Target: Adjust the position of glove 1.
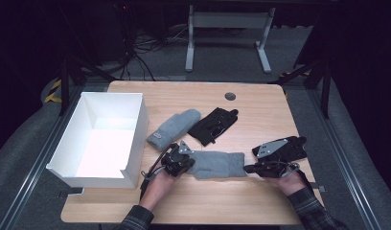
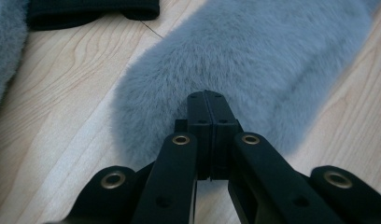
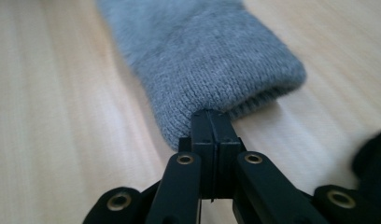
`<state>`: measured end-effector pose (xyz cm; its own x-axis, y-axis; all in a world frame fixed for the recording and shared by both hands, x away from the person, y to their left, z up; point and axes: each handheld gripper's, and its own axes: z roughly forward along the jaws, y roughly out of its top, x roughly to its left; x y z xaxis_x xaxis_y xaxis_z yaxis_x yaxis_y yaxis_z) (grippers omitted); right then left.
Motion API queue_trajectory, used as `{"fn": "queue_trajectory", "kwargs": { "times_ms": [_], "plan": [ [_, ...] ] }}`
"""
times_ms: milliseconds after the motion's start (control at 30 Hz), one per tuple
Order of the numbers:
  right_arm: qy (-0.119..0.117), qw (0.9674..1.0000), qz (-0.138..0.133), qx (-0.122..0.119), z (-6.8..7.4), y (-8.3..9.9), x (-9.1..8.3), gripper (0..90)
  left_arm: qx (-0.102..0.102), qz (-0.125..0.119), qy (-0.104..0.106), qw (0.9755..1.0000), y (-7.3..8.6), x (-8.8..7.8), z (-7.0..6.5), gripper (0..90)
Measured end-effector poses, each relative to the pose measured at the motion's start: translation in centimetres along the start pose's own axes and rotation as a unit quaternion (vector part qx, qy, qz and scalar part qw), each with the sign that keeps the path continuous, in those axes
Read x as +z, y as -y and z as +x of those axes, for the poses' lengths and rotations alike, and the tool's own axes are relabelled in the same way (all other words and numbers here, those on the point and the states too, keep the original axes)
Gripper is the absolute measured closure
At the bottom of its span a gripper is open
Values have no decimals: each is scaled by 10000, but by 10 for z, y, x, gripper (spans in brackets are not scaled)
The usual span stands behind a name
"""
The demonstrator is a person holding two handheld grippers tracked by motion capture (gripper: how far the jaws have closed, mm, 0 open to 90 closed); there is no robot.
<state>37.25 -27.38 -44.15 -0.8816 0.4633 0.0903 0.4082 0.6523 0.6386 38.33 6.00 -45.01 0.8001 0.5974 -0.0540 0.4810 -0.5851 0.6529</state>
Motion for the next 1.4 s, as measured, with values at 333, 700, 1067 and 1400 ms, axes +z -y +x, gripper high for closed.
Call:
{"fn": "queue_trajectory", "kwargs": {
  "times_ms": [333, 700, 1067, 1400],
  "plan": [
    [-469, 9981, -19, -388, 27, -1, 2, 900, 55, 60, -58, 10000, -11, 7, 0, 900],
    [97, 9980, -581, -227, -3, -18, -15, 900, 54, -86, 269, 9996, 2, -17, -22, 900],
    [81, 9996, -35, -260, -23, -28, 25, 900, 253, 287, 591, 9975, 3, 5, -42, 900],
    [-219, 9988, 55, -435, -2, -24, 24, 900, 197, 323, 533, 9979, -1, 8, -36, 900]
  ]
}}
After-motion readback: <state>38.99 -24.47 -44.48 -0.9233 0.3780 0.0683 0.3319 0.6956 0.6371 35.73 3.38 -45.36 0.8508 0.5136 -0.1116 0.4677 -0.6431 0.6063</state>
